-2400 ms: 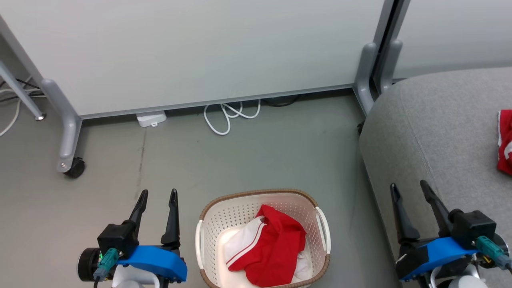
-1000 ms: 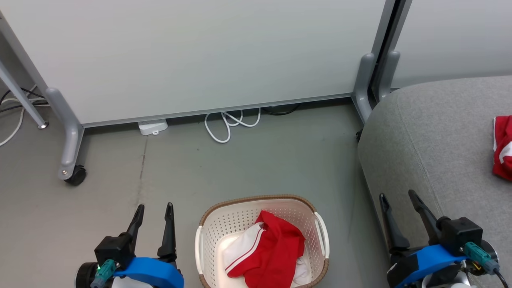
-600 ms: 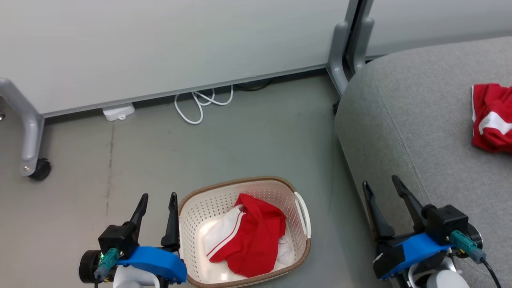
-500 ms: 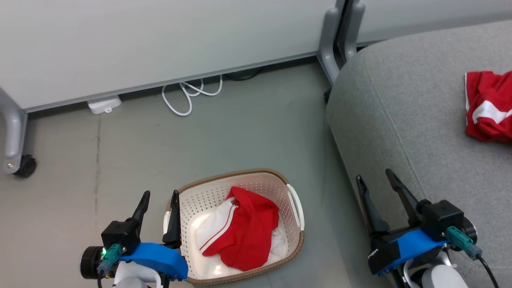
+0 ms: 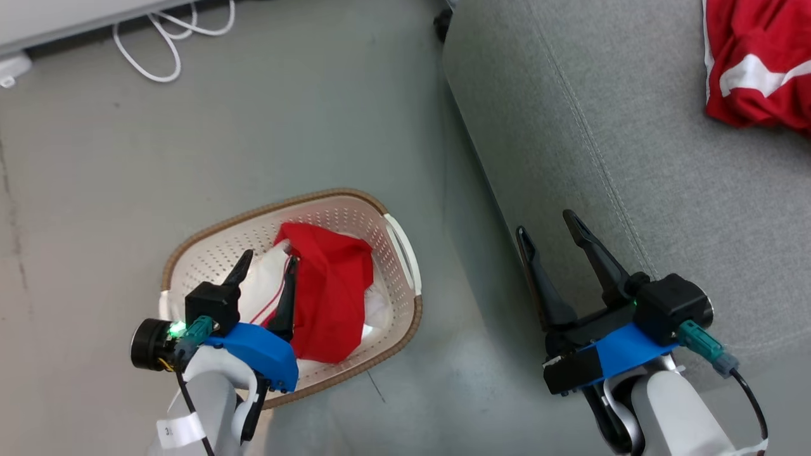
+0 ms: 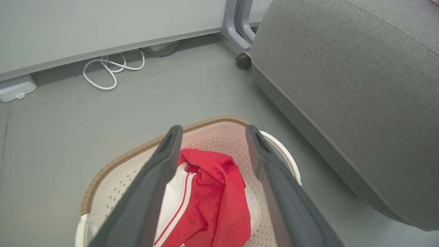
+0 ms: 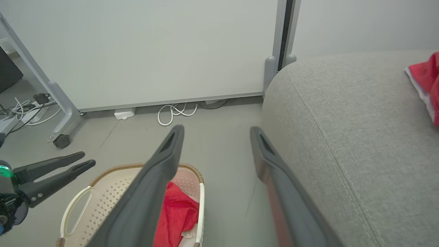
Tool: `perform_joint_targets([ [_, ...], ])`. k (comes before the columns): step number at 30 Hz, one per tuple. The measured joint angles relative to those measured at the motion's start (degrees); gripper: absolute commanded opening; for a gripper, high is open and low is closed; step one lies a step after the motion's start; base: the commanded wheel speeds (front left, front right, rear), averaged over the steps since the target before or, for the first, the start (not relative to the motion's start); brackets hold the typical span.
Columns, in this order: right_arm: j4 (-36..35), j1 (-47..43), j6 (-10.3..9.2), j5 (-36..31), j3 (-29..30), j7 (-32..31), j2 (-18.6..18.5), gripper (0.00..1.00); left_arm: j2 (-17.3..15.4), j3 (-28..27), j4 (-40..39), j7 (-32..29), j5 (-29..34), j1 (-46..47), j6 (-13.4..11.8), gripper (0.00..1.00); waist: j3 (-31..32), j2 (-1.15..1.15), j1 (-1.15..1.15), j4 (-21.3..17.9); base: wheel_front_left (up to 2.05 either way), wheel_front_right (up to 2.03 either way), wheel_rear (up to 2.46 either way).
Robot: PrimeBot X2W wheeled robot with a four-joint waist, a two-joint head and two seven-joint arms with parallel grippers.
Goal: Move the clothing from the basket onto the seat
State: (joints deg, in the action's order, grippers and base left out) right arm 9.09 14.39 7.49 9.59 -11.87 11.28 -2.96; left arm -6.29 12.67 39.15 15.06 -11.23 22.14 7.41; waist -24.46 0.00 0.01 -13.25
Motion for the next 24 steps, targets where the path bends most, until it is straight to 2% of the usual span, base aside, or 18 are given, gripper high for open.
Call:
perform_joint_targets([
  [11, 0.9, 4.3, 0.00, 1.8, -3.5, 2.3, 0.0, 1.00, -1.6, 8.9, 13.1, 0.0, -2.9, 9.6, 0.0, 1.00, -9.9, 0.00, 0.00, -4.7, 0.00, 0.00, 0.00],
  [24, -0.7, 8.7, 0.00, 4.5, -8.2, 3.6, 0.0, 1.00, -4.5, 10.7, 21.2, 0.0, -4.5, 17.7, 0.0, 1.00, -19.8, 0.00, 0.00, -9.1, 0.00, 0.00, 0.00],
])
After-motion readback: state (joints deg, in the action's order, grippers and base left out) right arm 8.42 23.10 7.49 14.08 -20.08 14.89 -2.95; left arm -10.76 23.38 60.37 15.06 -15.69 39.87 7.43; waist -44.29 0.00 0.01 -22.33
